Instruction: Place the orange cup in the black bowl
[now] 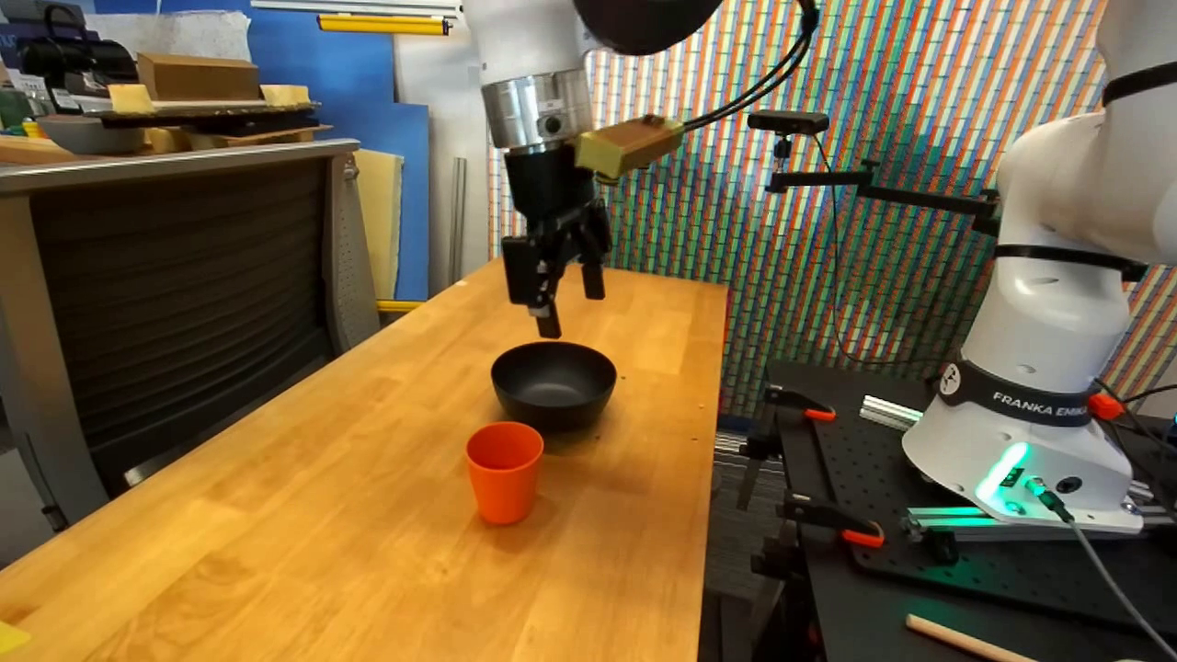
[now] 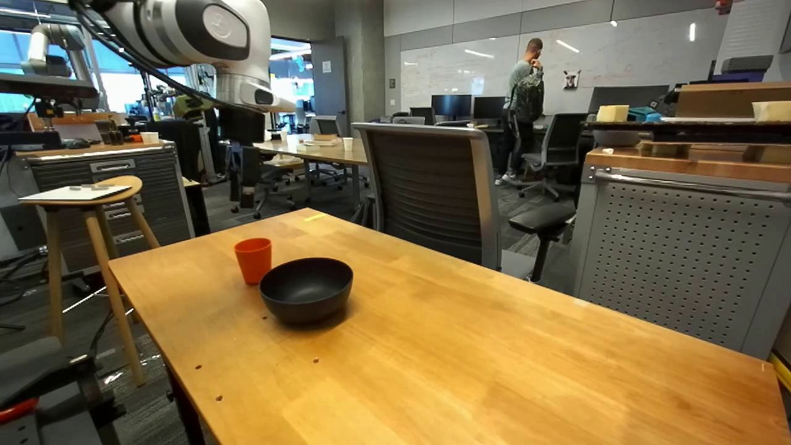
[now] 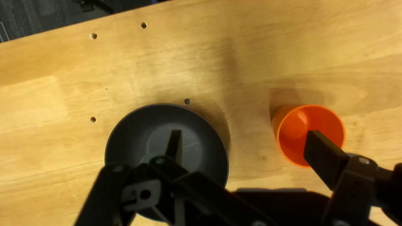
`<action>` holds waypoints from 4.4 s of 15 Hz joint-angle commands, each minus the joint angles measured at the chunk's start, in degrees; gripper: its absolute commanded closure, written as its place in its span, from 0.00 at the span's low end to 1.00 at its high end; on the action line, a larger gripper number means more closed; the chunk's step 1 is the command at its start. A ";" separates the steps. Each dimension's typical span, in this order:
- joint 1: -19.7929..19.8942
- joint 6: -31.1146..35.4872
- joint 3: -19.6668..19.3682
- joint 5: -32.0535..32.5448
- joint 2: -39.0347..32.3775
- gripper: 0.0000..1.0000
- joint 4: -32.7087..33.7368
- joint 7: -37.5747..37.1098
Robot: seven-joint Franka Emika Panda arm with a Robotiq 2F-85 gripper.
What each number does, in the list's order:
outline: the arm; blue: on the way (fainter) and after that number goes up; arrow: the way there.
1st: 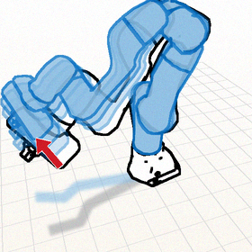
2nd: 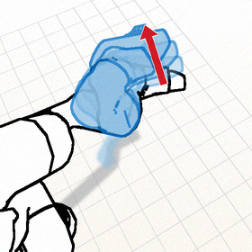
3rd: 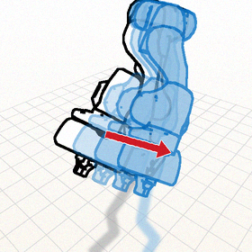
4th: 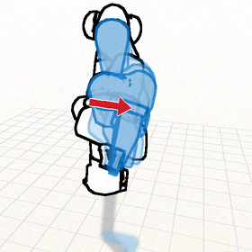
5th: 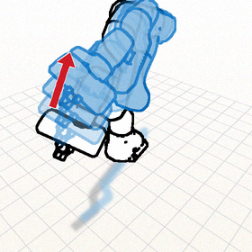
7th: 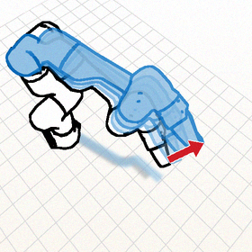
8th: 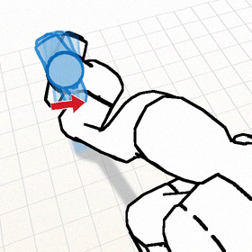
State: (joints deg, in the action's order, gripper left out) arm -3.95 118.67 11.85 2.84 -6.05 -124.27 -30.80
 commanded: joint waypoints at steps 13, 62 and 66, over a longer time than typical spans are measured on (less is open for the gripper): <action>-6.41 -14.44 -7.16 -7.58 -28.96 0.00 28.25 -3.63; 4.41 0.34 -15.72 -18.40 -14.63 0.61 5.18 -3.38; 1.97 1.44 -16.31 -14.07 -3.81 0.29 -0.96 -6.19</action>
State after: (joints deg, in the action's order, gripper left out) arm -0.25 119.08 -4.05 -13.64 -19.93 -119.01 -35.66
